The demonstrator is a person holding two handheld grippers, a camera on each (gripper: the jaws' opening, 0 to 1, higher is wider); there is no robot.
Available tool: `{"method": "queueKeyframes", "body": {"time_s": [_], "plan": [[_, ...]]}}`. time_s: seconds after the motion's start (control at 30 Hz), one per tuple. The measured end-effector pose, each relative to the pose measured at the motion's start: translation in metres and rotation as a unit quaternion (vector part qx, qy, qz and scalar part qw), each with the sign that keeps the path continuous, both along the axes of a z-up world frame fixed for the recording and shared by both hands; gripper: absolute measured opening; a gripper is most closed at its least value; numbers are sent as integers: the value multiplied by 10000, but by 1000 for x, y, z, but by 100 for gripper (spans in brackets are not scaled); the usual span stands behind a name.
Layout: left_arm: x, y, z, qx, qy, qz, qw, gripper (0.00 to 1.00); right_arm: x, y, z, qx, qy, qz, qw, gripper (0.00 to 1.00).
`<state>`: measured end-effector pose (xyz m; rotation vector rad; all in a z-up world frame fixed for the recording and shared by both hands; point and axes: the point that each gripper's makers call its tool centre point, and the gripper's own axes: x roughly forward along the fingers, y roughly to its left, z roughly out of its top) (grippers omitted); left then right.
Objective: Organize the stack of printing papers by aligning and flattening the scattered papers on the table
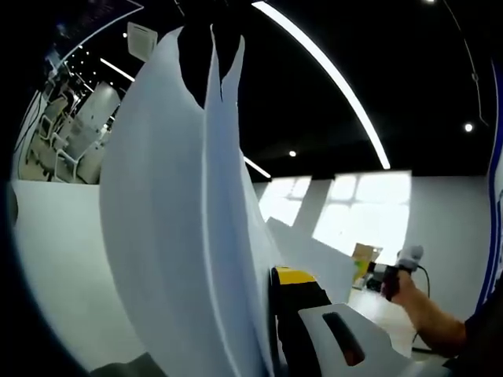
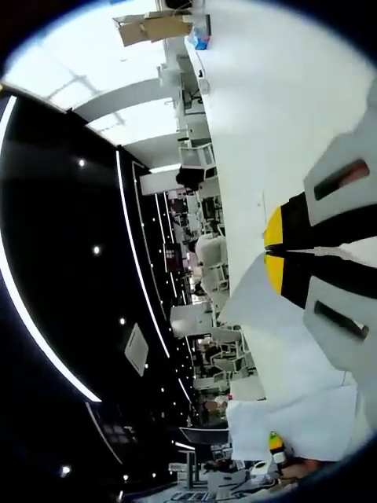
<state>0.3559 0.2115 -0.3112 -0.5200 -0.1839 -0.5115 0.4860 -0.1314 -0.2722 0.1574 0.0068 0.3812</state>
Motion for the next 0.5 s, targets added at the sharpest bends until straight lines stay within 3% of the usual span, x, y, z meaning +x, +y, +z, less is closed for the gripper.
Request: {"method": "queueKeyframes", "body": {"time_s": [0.5], "plan": [[1,-2,-1,21,29,-8,10000,7,-3,11,14,-7,-75,178,9998,0]]}}
